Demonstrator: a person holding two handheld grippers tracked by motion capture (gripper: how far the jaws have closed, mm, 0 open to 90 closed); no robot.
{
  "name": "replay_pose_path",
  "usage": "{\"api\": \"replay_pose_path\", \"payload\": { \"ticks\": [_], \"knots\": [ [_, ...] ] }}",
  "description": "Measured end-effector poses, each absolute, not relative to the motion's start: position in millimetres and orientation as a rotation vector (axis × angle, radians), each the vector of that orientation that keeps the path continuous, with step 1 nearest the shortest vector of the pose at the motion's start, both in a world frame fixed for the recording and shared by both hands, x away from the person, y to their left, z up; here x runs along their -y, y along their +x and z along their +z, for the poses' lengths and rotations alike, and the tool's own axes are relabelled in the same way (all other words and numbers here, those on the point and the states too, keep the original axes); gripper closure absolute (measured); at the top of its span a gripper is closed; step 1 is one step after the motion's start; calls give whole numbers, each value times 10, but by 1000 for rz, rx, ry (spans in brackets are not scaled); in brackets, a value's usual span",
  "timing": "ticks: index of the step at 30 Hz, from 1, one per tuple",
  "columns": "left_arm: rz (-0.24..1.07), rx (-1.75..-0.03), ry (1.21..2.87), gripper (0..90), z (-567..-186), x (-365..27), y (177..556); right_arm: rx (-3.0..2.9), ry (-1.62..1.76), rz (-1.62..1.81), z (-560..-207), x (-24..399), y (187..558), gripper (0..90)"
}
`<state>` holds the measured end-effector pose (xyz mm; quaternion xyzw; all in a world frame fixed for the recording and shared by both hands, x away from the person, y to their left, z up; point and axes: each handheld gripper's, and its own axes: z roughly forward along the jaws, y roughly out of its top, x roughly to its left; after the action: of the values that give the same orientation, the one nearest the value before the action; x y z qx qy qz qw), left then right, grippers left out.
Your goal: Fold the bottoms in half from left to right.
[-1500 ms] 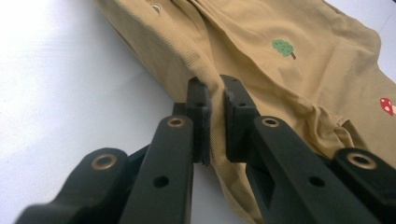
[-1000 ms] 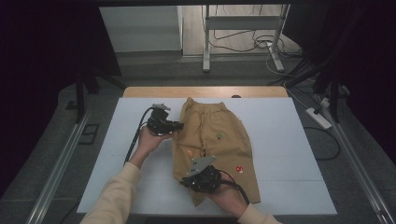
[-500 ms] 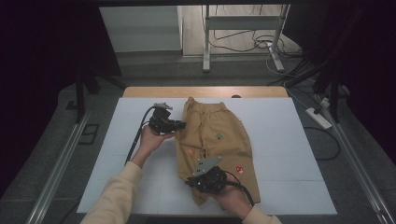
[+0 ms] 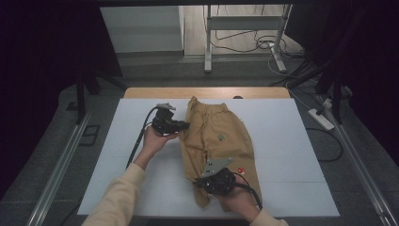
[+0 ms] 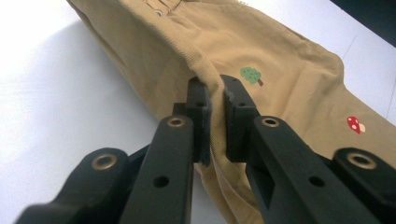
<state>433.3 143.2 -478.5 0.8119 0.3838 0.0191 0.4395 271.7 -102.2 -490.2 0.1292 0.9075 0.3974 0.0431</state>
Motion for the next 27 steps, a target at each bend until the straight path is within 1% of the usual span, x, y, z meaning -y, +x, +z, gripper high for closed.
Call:
{"api": "replay_pose_path", "payload": {
  "ticks": [19,27],
  "knots": [
    [49,-928,2018,828,-4754,-1323,4312,-2753,454,1208,-4901,1209,2730,860],
    [41,-932,2030,828,-4777,-1252,4335,-2730,474,1221,-4843,1305,2712,861]
  ]
}}
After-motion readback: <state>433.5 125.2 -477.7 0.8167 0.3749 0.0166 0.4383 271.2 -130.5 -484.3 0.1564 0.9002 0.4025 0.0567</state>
